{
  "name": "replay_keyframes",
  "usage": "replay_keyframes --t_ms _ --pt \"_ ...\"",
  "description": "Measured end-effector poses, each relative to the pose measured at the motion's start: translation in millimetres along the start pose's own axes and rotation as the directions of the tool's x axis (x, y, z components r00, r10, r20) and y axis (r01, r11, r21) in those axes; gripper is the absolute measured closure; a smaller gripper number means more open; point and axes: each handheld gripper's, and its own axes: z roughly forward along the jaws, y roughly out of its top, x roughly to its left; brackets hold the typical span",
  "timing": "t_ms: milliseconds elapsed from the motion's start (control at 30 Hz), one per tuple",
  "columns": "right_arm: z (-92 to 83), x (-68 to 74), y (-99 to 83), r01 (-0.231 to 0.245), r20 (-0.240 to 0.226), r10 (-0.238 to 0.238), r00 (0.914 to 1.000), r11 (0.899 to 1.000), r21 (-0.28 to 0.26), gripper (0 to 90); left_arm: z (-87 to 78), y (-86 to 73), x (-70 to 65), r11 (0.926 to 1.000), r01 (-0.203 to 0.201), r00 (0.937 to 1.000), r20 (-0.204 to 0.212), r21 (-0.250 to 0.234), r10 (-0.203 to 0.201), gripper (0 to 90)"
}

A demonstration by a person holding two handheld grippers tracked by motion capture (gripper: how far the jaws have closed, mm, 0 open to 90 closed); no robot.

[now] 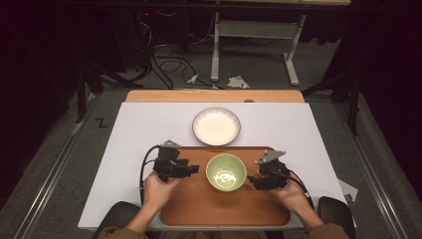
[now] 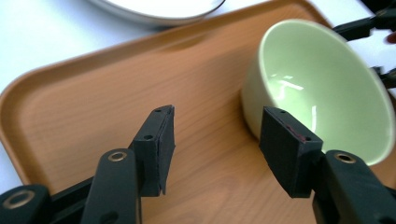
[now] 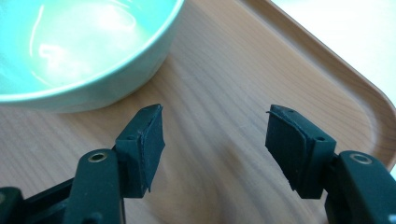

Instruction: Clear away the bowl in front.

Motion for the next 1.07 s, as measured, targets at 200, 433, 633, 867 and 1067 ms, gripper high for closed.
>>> replay_keyframes --t_ms 200,433,633,867,1067 --pt "0.9 -1.5 0.1 0.004 0.001 -0.004 1.0 1.0 -0.001 37.3 2.0 -2.6 1.8 1.0 0.001 0.9998 -0.019 0.001 -0.001 44.9" --pt "0.6 -1.8 -0.1 -0.008 -0.002 0.008 1.0 1.0 0.003 37.3 10.8 -6.5 3.8 0.9991 0.006 0.9994 -0.034 0.043 -0.004 43.7" --pt "3.3 -0.1 0.6 0.006 0.019 -0.006 0.9998 1.0 0.028 37.3 13.0 -7.9 0.4 0.9974 -0.024 0.9985 -0.047 0.068 0.027 43.0" --pt "4.7 3.1 1.0 0.017 0.016 -0.017 0.9997 0.999 0.035 37.3 15.6 -9.4 -2.7 0.9952 -0.04 0.9976 -0.054 0.09 0.045 42.4" --pt "4.8 2.5 1.4 0.012 0.018 -0.013 0.9998 0.999 0.036 37.3 16.6 -9.4 -2.5 0.9945 -0.042 0.9976 -0.052 0.097 0.047 42.5"
